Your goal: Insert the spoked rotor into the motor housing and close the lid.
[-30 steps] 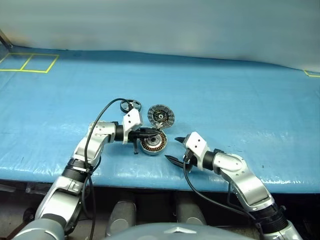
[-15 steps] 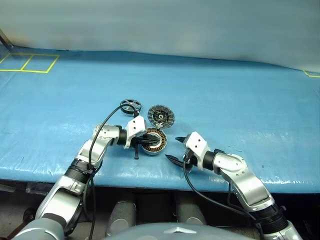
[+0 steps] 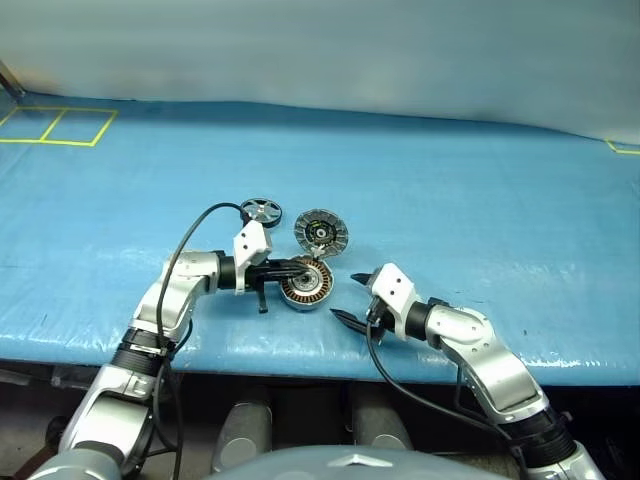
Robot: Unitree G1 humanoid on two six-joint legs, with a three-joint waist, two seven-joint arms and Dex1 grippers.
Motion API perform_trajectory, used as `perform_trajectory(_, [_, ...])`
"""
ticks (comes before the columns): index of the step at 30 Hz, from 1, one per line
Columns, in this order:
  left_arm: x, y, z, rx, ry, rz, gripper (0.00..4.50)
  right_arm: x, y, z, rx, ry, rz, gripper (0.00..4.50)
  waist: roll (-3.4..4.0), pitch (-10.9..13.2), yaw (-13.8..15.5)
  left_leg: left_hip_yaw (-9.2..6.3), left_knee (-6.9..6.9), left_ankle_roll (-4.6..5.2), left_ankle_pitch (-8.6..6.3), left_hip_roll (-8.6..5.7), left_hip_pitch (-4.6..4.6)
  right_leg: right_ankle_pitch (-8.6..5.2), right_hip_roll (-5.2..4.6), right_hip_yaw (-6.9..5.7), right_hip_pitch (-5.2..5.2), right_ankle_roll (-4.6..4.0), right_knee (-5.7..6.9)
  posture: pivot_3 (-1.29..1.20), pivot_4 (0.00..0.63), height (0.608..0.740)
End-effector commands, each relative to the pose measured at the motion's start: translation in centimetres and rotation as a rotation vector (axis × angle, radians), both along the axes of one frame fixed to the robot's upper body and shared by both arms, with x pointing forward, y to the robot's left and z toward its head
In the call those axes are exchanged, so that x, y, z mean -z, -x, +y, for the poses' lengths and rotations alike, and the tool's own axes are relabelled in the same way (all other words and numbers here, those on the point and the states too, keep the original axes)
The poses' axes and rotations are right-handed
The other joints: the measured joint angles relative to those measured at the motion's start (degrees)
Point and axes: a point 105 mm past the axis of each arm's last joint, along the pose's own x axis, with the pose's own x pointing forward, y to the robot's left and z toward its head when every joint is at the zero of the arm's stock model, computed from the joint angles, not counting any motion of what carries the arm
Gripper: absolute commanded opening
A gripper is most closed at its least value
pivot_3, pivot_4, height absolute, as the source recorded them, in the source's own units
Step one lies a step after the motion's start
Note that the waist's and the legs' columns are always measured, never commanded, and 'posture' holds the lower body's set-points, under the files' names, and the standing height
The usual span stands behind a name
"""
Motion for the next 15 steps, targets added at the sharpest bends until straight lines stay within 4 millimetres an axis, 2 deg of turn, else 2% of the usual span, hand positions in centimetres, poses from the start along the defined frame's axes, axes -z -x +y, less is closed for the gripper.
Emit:
perform_trajectory(1, [-2.1, -0.3, 1.1, -0.026, 0.019, -0.071, 0.01, -1.0, -0.3, 0.2, -0.009, -0.011, -0.051, 4.16, 0.0, 0.0, 0.0, 0.0, -0.01, 0.0, 0.0, 0.0, 0.0, 0.0, 0.0, 0.0, -0.01, 0.0, 0.0, 0.0, 0.15, 0.74])
perform_trajectory(8, [-2.3, -1.7, 3.5, -0.131, -0.083, -0.144, 0.01, -1.2, -0.3, 0.4, -0.019, -0.039, -0.046, 4.16, 0.0, 0.0, 0.1, 0.0, -0.01, 0.0, 0.0, 0.0, -0.02, 0.0, 0.0, 0.0, -0.01, 0.0, -0.01, 0.0, 0.15, 0.74])
perform_trajectory(15, [-4.1, -5.6, 5.7, -0.284, -0.164, -0.244, 0.01, -1.5, -0.3, 0.6, -0.033, -0.054, -0.053, 4.16, -0.03, 0.0, 0.4, 0.0, 0.0, 0.0, 0.0, 0.0, -0.02, 0.0, 0.0, -0.01, -0.01, 0.0, -0.01, 0.0, 0.15, 0.74])
